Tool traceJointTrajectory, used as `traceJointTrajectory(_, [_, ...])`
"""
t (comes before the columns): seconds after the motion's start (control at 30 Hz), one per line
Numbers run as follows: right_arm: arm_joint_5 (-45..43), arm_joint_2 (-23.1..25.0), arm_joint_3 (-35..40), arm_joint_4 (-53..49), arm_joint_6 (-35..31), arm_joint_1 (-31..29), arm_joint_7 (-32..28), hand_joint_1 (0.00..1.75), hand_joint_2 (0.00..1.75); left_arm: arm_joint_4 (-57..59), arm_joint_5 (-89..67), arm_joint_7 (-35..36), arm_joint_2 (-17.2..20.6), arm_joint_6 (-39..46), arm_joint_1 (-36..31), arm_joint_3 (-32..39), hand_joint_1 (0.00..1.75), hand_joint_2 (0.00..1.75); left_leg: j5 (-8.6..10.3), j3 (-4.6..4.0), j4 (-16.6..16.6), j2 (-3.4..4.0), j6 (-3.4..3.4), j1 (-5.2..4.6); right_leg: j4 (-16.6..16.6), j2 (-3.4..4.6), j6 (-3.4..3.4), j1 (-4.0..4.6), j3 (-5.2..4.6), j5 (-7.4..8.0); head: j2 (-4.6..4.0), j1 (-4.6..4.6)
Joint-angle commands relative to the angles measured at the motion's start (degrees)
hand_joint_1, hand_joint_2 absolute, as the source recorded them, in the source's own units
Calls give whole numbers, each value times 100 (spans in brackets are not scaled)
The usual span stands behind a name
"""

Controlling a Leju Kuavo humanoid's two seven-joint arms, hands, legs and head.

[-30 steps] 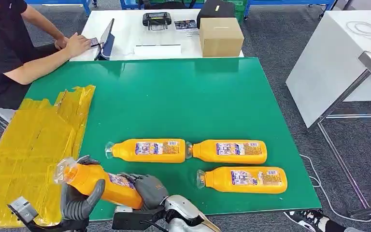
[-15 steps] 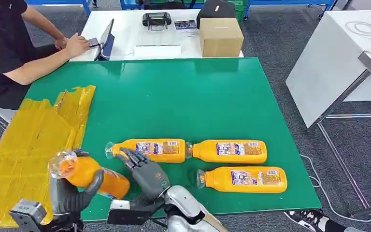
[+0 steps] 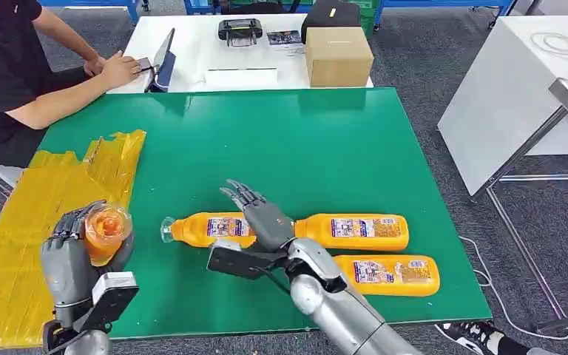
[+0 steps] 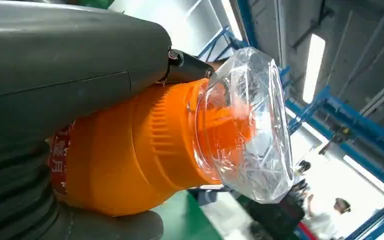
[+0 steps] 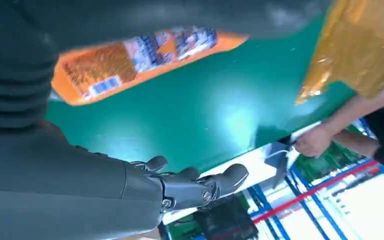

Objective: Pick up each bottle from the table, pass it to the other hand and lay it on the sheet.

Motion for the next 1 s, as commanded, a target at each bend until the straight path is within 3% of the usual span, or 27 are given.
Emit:
traceJointTrajectory(0.03, [-58,-165,-64,794,69,-503,-43,0,0,806,-60,38,334,56,-351,-50,175,175,-4,24,-15,-4,4,-6,-11,-9,-3,-4,25,-8,0,0])
traceJointTrajectory(0.17, [-95,-183,60,995,268,-676,124,0,0,928,-419,253,444,36,-377,-113,175,175,-4,18,-11,-7,4,-4,-8,-11,-3,-3,21,-9,0,0])
traceJointTrajectory(0.2, [-307,-169,135,1365,623,-937,269,0,175,1230,-642,435,594,-109,-488,-206,175,175,-7,25,-15,-6,5,-5,-12,-11,-4,-3,28,-11,0,-2])
traceJointTrajectory(0.33, [-672,168,513,3048,1287,-2031,239,0,175,3361,-1033,617,931,-233,-1296,-402,175,175,10,19,-22,0,2,-16,-4,-4,-5,-14,13,2,0,0])
traceJointTrajectory(0.5, [-796,477,826,3726,1628,-2417,379,0,175,5020,-850,345,1092,-560,-1932,-490,175,175,22,15,-22,2,-1,-12,-3,1,1,-15,6,12,0,-5])
traceJointTrajectory(0.77, [-895,698,1170,4013,2023,-2544,368,0,175,5894,-616,-42,1737,-1401,-2236,-469,175,175,24,27,-13,18,-12,-3,13,18,-13,-5,14,19,0,0])
traceJointTrajectory(1.0, [-901,806,1443,4067,2233,-2611,342,0,175,6140,-369,-517,2287,-2100,-2134,-343,175,175,30,91,-69,59,-32,-6,9,60,-26,-7,33,30,0,-2])
